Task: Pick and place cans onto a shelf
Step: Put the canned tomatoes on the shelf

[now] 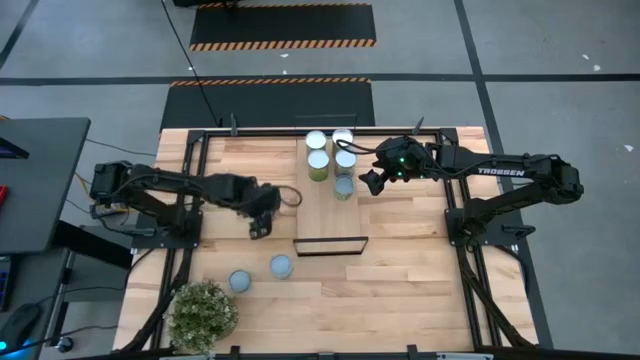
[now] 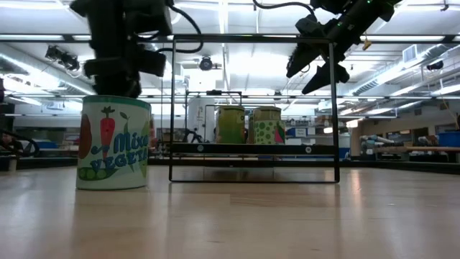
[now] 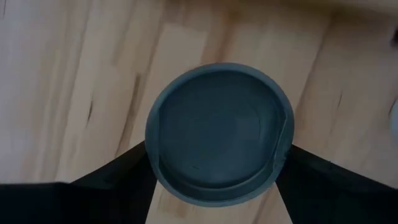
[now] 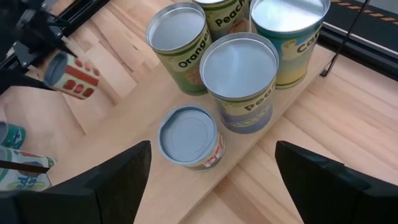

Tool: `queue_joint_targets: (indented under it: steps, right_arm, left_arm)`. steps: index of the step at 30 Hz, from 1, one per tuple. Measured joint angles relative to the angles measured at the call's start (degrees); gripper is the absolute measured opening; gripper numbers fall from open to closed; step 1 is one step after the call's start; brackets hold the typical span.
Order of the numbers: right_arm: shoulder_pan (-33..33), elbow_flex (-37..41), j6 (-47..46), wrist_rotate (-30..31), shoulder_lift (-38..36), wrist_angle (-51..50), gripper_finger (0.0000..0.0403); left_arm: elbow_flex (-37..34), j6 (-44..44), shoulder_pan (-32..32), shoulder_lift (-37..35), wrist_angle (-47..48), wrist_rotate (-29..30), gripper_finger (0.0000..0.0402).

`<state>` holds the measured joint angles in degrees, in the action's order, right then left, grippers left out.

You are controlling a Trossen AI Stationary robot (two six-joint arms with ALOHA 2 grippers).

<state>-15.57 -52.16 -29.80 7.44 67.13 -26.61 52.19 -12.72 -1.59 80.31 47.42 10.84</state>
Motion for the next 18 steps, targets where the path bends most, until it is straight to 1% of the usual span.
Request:
queue_joint_targets:
  steps: [4,7,12,16,18]
  right_arm:
    - [0.0,0.0,-0.2,0.0,0.0,0.4,0.035]
    - [-0.2,0.0,-0.2,0.0,0.0,0.6,0.035]
    - [-0.8,0.0,-0.4,0.0,0.0,1.0,0.035]
    - [-1.5,0.0,-0.3,0.0,0.0,1.5,0.035]
    - [-1.6,0.0,-0.3,0.0,0.0,1.6,0.035]
  left_arm:
    - [1.9,0.1,-3.8,0.2,-3.0,-4.0,0.0284]
    - [3.7,-1.8,-5.7,0.5,-8.6,-6.8,0.0284]
    - [6.7,-3.0,-7.1,1.1,-15.8,-7.1,0.0284]
    - [6.9,-6.2,-8.1,4.5,-21.3,-8.6,0.0284]
    - [6.9,-6.5,-8.6,6.7,-23.2,-8.8,0.0284]
